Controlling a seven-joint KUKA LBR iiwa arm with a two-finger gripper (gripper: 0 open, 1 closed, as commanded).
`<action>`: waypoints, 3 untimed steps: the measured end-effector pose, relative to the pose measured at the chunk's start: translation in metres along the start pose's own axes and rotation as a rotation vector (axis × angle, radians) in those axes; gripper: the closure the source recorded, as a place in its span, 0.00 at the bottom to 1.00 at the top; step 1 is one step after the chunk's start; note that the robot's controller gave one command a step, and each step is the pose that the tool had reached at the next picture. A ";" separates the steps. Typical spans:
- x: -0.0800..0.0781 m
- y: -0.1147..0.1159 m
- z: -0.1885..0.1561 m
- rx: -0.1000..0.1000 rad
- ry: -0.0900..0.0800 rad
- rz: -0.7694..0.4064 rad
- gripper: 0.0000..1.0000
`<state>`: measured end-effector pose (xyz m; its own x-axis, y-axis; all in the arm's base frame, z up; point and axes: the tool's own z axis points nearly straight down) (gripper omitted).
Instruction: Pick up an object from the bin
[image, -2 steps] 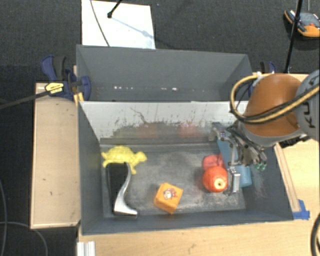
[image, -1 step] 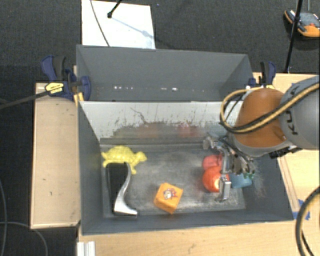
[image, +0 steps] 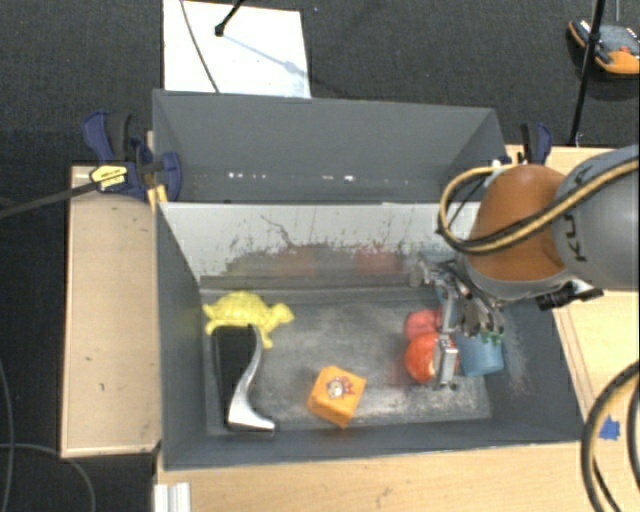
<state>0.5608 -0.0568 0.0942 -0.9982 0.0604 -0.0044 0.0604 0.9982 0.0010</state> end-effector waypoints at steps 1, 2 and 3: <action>0.016 -0.016 0.013 0.000 -0.001 0.124 0.00; 0.012 -0.011 0.022 0.002 0.001 0.053 1.00; 0.008 -0.008 0.024 0.002 0.001 0.039 1.00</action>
Offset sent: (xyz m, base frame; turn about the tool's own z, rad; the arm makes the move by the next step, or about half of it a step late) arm -0.0086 -0.0072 -0.0242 0.0351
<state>0.5529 -0.0646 0.0706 -0.9951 0.0990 -0.0034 0.0991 0.9951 -0.0005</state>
